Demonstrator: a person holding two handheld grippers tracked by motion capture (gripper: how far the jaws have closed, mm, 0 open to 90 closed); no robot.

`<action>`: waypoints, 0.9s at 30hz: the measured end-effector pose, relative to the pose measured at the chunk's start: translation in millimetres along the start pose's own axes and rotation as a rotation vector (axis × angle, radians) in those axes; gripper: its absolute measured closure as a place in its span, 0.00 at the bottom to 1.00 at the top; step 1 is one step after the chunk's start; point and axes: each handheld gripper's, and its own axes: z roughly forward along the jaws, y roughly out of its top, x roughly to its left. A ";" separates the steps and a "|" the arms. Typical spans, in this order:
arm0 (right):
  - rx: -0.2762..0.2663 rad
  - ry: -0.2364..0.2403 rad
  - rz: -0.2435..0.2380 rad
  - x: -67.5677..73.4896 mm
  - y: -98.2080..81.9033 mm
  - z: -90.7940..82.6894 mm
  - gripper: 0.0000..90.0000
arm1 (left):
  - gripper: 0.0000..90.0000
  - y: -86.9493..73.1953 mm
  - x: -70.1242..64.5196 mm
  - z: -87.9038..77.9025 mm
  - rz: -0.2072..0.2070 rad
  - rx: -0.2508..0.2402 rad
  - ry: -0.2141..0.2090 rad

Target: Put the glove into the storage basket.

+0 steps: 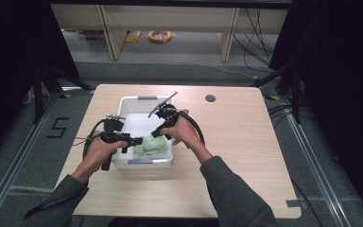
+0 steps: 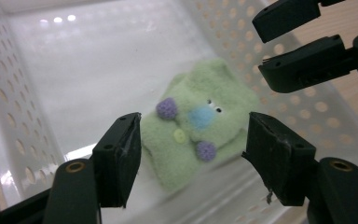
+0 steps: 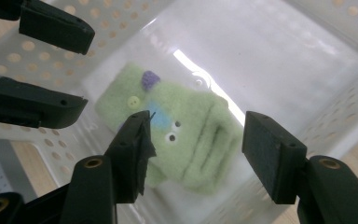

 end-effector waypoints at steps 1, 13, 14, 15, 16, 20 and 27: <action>0.000 0.000 0.000 0.0 0.0 0.0 0.47 | 0.39 -0.2 -1.5 -2.4 0.003 -0.007 -0.009; -0.084 0.016 -0.008 1.6 -25.7 -42.5 0.40 | 0.33 -11.6 -30.3 -19.7 0.036 -0.064 -0.078; -0.097 0.024 -0.013 1.0 -28.8 -44.7 0.39 | 0.32 -12.6 -34.2 -21.0 0.043 -0.074 -0.083; -0.115 0.031 -0.036 -1.1 -31.8 -46.3 0.38 | 0.32 -13.6 -37.8 -23.0 0.050 -0.078 -0.091; -0.117 0.034 -0.027 -1.2 -35.1 -49.7 0.38 | 0.32 -14.4 -40.3 -24.4 0.057 -0.080 -0.099; -0.166 0.023 -0.014 -1.6 -49.3 -62.2 0.35 | 0.30 -20.4 -56.4 -29.3 0.071 -0.108 -0.126; -0.215 -0.003 -0.025 -1.9 -74.1 -85.6 0.34 | 0.28 -34.0 -76.3 -34.8 0.109 -0.126 -0.167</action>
